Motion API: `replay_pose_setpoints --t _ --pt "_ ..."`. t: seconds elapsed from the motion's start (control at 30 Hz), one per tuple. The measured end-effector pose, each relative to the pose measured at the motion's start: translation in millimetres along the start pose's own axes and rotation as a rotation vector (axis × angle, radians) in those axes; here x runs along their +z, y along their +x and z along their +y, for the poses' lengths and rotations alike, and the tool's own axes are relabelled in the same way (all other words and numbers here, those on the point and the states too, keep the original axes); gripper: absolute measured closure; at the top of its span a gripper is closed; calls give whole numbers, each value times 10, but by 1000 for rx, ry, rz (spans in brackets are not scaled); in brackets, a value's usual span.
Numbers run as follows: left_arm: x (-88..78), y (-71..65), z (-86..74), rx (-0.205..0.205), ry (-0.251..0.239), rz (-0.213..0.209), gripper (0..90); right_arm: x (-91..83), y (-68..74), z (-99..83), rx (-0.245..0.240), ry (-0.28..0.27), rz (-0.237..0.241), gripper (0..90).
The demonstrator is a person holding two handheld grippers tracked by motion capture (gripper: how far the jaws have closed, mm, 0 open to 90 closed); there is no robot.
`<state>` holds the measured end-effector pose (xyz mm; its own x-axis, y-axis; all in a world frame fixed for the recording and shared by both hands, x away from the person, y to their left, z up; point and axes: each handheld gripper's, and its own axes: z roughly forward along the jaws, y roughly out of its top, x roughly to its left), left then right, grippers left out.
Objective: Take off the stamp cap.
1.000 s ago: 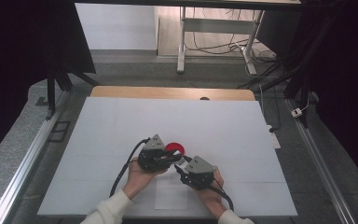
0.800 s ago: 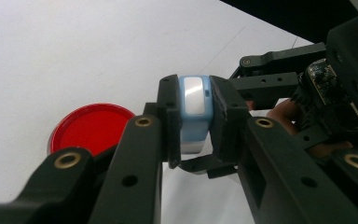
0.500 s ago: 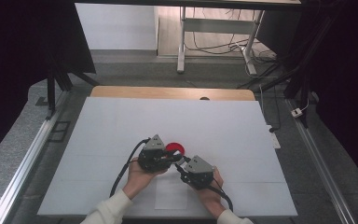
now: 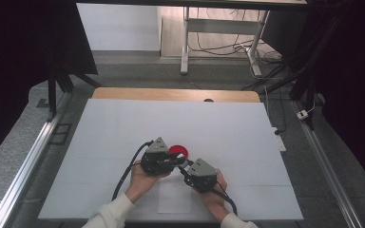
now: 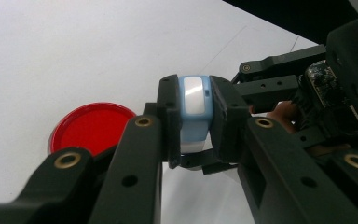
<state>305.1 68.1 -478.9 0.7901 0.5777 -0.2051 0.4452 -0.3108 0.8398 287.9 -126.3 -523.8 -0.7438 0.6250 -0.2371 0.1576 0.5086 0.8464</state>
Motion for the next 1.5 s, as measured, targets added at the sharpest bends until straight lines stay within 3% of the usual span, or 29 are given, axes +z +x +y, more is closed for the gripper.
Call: replay_pose_setpoints --t 0.93,1.5 --pt "-11 4 -21 -11 -15 1 755 -12 19 6 -26 8 -28 651" --pt "-20 14 -22 -22 -20 -6 755 -22 1 5 -40 3 -13 652"
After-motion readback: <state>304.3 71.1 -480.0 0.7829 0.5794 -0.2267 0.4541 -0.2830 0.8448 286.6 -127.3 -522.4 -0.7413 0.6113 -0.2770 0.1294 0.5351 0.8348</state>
